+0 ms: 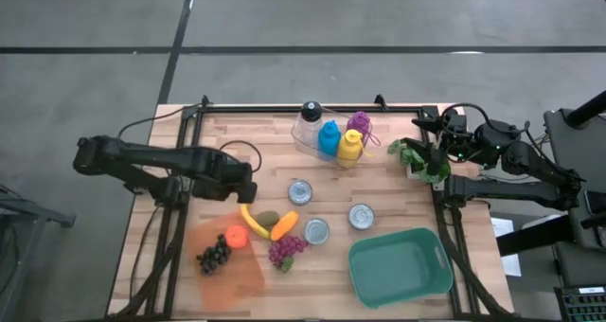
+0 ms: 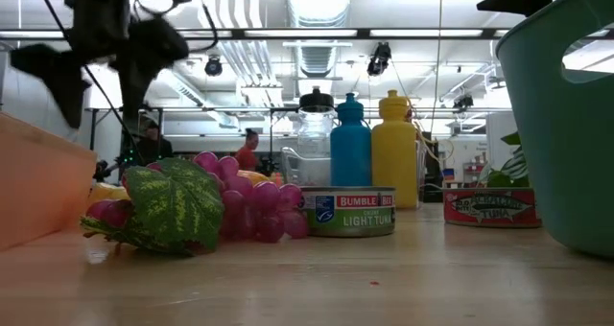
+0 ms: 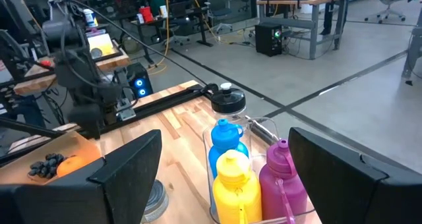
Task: Pick & Place Food Item
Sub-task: Put the banana into the orange bin
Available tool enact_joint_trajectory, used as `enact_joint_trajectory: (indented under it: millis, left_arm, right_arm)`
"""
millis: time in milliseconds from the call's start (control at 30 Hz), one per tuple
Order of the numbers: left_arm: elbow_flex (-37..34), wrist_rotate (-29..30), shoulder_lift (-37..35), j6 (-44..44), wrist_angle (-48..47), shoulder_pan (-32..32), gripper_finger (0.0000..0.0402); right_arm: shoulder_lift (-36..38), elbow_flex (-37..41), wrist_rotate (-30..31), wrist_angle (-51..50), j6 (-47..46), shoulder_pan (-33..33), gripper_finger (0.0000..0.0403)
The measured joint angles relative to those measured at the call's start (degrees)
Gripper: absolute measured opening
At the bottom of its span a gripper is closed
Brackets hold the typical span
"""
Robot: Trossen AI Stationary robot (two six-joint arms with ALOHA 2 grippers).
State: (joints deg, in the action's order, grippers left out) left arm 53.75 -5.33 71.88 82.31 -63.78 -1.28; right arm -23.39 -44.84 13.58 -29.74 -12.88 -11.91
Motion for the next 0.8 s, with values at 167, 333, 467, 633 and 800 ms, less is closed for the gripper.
enact_joint_trajectory:
  millis: [167,333,467,633,800]
  left_arm:
    - [-6.6,-1.7,0.0,6.7,11.3,0.2,0.0345]
    - [-11.6,-1.8,0.0,13.4,20.6,0.5,0.0345]
    - [-14.6,-1.9,0.0,20.1,20.6,0.5,0.0345]
    - [-16.4,-2.2,0.0,23.7,23.6,0.5,0.0345]
    - [-16.6,-3.0,1.4,26.0,23.9,0.5,0.0345]
  right_arm:
    - [0.0,0.0,0.0,0.0,0.0,0.0,0.0329]
    - [0.0,0.0,0.0,0.0,0.0,0.0,0.0329]
    - [0.0,0.0,0.0,0.0,0.0,0.0,0.0329]
    - [0.0,0.0,0.0,0.0,0.0,0.0,0.0329]
    - [0.0,0.0,0.0,0.0,0.0,0.0,0.0329]
